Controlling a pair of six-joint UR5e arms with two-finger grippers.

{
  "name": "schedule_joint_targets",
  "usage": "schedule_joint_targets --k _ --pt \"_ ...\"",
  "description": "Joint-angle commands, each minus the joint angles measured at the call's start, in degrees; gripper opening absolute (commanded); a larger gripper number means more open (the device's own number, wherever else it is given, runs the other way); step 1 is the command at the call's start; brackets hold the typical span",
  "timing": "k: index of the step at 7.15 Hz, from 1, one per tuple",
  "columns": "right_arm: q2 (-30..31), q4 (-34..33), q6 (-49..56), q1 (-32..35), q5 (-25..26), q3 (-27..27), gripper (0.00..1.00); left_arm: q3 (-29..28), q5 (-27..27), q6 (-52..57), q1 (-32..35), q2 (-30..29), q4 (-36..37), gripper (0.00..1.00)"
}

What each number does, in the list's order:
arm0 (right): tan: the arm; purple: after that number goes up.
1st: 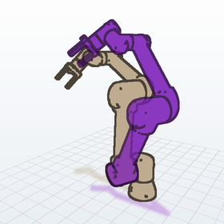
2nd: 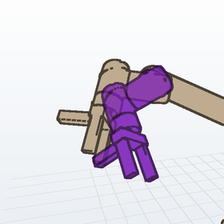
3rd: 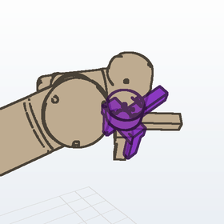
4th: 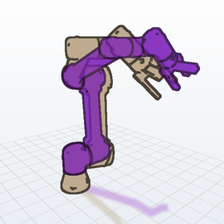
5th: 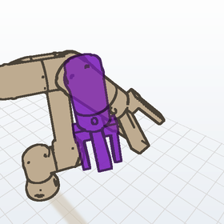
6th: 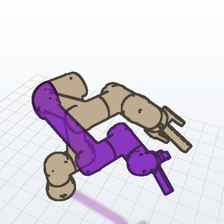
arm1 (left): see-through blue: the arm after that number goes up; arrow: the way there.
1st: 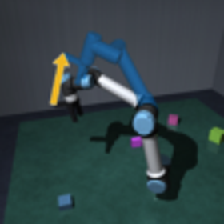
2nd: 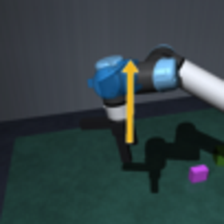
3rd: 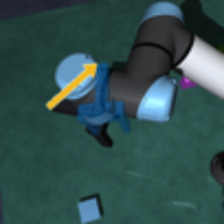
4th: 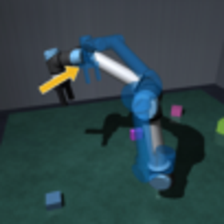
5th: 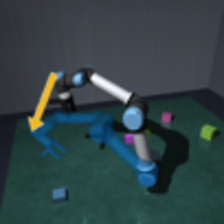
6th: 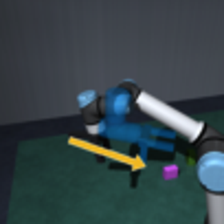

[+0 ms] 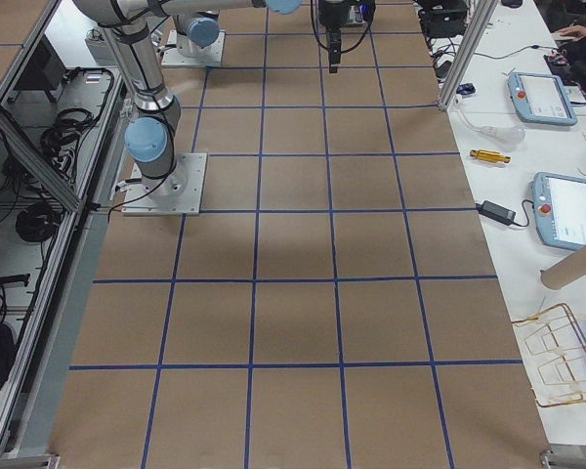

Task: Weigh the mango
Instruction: 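Lower the mango onto the scale and open the left gripper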

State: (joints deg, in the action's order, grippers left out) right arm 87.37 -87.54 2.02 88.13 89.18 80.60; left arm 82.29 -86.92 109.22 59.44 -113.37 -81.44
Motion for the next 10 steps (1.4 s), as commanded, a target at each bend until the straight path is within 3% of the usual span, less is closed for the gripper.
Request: schedule_joint_targets --k 1,4,7,10 --pt "0.0 0.0 0.0 0.0 -0.1 0.0 1.0 2.6 0.4 -11.3 0.0 10.3 -10.3 1.0" --pt "0.0 0.0 0.0 0.0 -0.1 0.0 1.0 3.0 0.1 -27.8 0.1 22.8 -20.0 1.0" --pt "0.0 0.0 0.0 0.0 -0.1 0.0 1.0 4.9 0.8 -52.3 0.7 25.4 -19.3 1.0" --pt "0.0 0.0 0.0 0.0 -0.1 0.0 1.0 4.1 0.7 -74.0 15.1 24.2 -14.8 1.0"
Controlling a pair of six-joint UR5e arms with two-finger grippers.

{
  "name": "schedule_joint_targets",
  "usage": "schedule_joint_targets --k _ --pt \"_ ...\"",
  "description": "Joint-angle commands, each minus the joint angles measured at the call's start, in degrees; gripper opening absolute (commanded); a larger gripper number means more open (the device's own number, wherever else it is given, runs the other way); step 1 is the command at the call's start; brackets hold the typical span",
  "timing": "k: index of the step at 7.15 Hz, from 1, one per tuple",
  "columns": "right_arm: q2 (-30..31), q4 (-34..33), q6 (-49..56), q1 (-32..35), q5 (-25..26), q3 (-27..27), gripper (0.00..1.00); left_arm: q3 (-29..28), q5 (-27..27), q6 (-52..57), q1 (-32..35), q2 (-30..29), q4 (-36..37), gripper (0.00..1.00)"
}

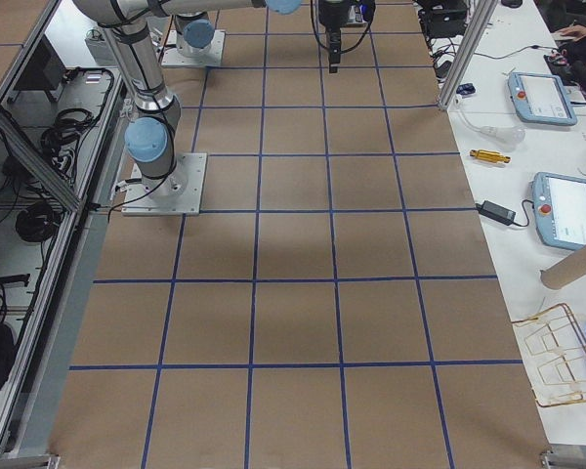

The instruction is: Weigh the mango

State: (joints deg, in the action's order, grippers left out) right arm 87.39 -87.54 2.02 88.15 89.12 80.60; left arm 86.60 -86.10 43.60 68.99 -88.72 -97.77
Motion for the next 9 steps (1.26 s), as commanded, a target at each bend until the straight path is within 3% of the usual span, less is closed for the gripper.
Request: schedule_joint_targets --k 1,3,5,9 --pt "0.0 0.0 0.0 -0.1 0.0 0.0 1.0 0.0 0.0 -18.9 9.3 -0.9 1.6 1.0" --pt "0.0 0.0 0.0 0.0 0.0 0.0 1.0 0.1 -0.1 -34.3 17.0 -2.2 6.5 1.0" --pt "0.0 0.0 0.0 0.0 0.0 0.0 1.0 -0.1 -0.2 -44.4 20.1 -2.9 6.7 1.0" --pt "0.0 0.0 0.0 0.0 0.1 0.0 1.0 -0.3 -2.6 -44.2 20.0 -2.3 7.9 1.0"
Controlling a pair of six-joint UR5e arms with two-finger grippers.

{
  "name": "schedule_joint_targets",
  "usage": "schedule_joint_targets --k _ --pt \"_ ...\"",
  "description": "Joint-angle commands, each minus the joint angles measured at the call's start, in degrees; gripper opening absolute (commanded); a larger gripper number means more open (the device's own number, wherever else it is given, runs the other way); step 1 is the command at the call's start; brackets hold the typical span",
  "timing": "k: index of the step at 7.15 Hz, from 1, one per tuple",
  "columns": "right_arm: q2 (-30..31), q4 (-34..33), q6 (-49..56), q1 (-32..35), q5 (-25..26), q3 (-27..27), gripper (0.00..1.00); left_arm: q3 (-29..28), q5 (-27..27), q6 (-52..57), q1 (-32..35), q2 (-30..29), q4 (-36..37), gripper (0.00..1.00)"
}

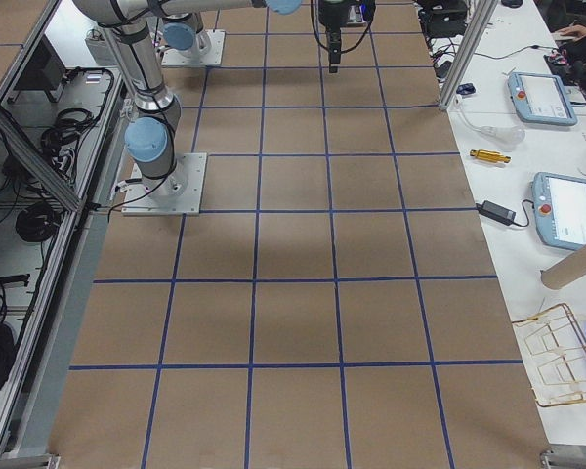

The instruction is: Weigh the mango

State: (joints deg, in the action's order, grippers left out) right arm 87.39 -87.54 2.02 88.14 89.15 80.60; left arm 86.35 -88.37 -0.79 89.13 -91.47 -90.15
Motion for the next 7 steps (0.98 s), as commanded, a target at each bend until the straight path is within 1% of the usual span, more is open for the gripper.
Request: schedule_joint_targets --k 1,7 --pt "0.0 0.0 0.0 0.0 0.1 0.0 1.0 0.0 -0.3 0.4 -0.3 0.5 0.4 1.0" --pt "0.0 0.0 0.0 -0.1 0.0 0.0 1.0 0.0 -0.2 0.6 -1.0 1.0 0.6 1.0"
